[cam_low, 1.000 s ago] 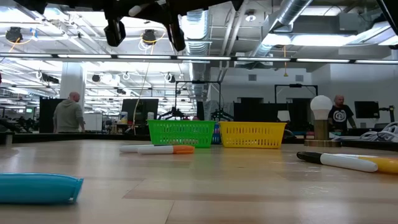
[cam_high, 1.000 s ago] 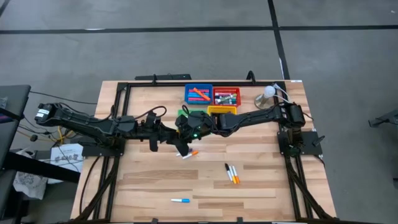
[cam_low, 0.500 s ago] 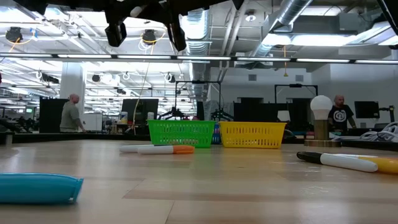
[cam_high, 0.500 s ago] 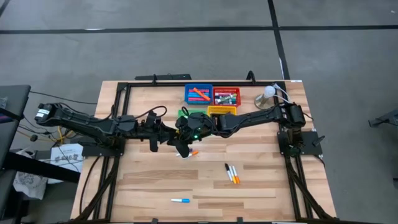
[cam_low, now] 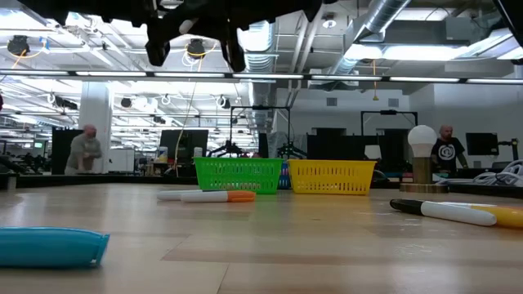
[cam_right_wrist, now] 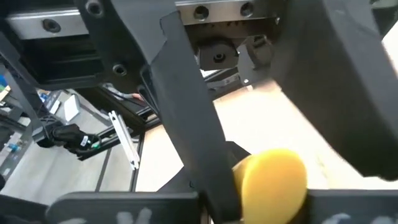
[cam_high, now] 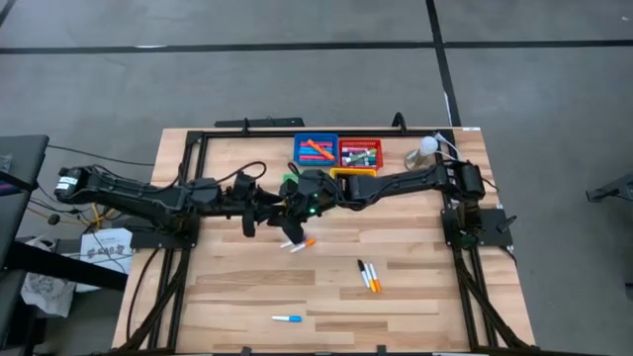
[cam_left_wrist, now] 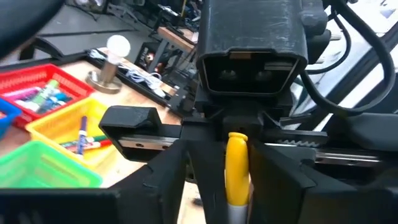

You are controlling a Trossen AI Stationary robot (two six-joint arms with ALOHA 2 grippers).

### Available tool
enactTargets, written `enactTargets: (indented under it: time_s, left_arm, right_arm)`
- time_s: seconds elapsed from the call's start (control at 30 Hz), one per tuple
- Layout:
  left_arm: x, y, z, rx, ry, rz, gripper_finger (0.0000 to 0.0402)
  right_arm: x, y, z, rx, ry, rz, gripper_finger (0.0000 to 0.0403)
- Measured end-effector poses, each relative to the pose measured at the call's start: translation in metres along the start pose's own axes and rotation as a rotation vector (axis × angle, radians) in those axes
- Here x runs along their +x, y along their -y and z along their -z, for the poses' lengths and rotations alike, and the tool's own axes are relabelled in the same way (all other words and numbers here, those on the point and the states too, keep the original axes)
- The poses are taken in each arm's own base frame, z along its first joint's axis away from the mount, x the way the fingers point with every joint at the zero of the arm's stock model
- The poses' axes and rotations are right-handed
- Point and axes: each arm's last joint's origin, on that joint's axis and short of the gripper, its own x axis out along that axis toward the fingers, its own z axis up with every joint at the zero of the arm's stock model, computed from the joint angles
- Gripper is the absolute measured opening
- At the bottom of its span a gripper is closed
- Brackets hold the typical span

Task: Pick & Place Markers
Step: Put the yellow mini marker into the green bin, then put the orange mini marker into the green bin

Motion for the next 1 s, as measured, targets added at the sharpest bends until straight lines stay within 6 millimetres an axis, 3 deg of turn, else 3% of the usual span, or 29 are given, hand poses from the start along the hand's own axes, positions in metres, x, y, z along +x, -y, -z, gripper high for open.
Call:
enactTargets:
  time_s: [0.13, 0.47, 0.67, 0.83, 1.0]
  left_arm:
    - [0.001, -0.007, -0.004, 0.009, 0.023, -0.034, 0.0192]
    - [0.002, -0.03, -0.018, 0.004, 0.082, -0.143, 0.0233]
    - [0.002, -0.039, -0.022, 0.002, 0.101, -0.189, 0.0237]
    - [0.002, -0.04, -0.023, 0.001, 0.105, -0.195, 0.0231]
    - [0.002, -0.04, -0.023, -0.007, 0.106, -0.194, 0.0226]
  right_arm:
    - [-0.003, 0.012, -0.004, 0.0, -0.021, -0.007, 0.0035]
    - [-0.015, 0.048, -0.014, -0.073, -0.069, -0.008, 0.0019]
    - [-0.028, 0.08, -0.011, -0.102, -0.178, 0.108, 0.0044]
    - [-0.04, 0.103, -0.007, -0.175, -0.267, 0.249, 0.0025]
    - [-0.046, 0.114, -0.009, -0.237, -0.29, 0.282, 0.0003]
